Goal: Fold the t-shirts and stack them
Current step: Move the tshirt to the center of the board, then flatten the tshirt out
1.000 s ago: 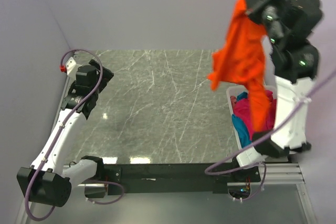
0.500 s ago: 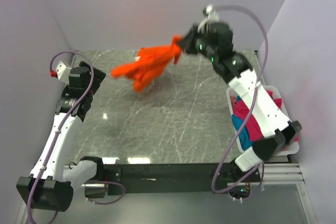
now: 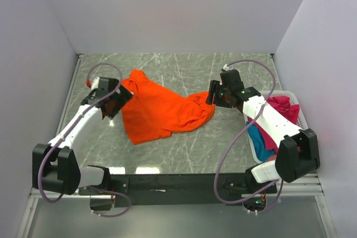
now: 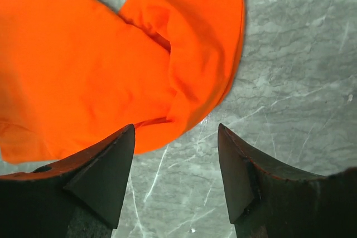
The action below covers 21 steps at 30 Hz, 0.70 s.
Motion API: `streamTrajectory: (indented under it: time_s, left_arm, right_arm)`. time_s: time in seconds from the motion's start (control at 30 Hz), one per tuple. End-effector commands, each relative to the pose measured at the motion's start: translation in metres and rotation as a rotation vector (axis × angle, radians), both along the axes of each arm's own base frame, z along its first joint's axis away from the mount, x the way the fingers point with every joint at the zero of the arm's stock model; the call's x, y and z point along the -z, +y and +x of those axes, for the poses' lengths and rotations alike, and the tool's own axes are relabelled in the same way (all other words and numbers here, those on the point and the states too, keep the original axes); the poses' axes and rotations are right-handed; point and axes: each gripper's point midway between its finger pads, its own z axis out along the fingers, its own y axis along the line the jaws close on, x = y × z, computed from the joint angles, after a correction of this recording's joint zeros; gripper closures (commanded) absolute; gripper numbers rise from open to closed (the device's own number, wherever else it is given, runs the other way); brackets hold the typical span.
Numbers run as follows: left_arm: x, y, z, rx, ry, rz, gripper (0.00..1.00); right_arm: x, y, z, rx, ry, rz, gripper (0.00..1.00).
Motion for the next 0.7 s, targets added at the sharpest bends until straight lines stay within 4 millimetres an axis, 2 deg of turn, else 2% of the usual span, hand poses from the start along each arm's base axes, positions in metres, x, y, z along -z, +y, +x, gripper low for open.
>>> streamTrajectory:
  time_s: [0.0,0.07,0.13,0.17,0.23,0.27,0.3,0.37,0.57,0.67]
  left_arm:
    - [0.034,-0.031,-0.029,0.112,0.12,-0.041,0.0]
    - [0.051,-0.039,-0.047,0.14,0.176,-0.029,0.0]
    - [0.058,-0.042,-0.062,0.155,0.211,-0.046,0.01]
    - [0.067,-0.042,-0.073,0.16,0.243,-0.047,0.01]
    - [0.07,-0.045,-0.085,0.169,0.247,-0.068,0.01]
    - [0.08,-0.049,-0.098,0.191,0.275,-0.085,0.01]
    - [0.082,-0.05,-0.103,0.193,0.273,-0.096,0.01]
    - [0.095,-0.049,-0.115,0.19,0.303,-0.105,0.01]
    - [0.108,-0.067,-0.112,0.264,0.298,-0.158,0.07]
    - [0.115,-0.071,-0.108,0.28,0.303,-0.151,0.21]
  right_arm:
    - [-0.019,-0.011,0.007,0.057,-0.097,-0.053,0.32]
    - [-0.013,-0.02,0.007,0.096,-0.095,-0.082,0.32]
    - [-0.009,-0.022,0.009,0.117,-0.095,-0.086,0.33]
    - [-0.007,-0.022,0.01,0.126,-0.091,-0.088,0.33]
    - [0.0,-0.02,0.014,0.141,-0.078,-0.082,0.34]
    - [0.003,-0.016,0.014,0.13,-0.07,-0.069,0.34]
    - [0.012,-0.014,0.015,0.13,-0.047,-0.068,0.36]
    - [0.016,-0.009,0.02,0.125,-0.037,-0.056,0.37]
    - [0.038,-0.006,0.027,0.144,0.019,-0.085,0.39]
    - [0.051,-0.008,0.026,0.16,0.049,-0.105,0.39]
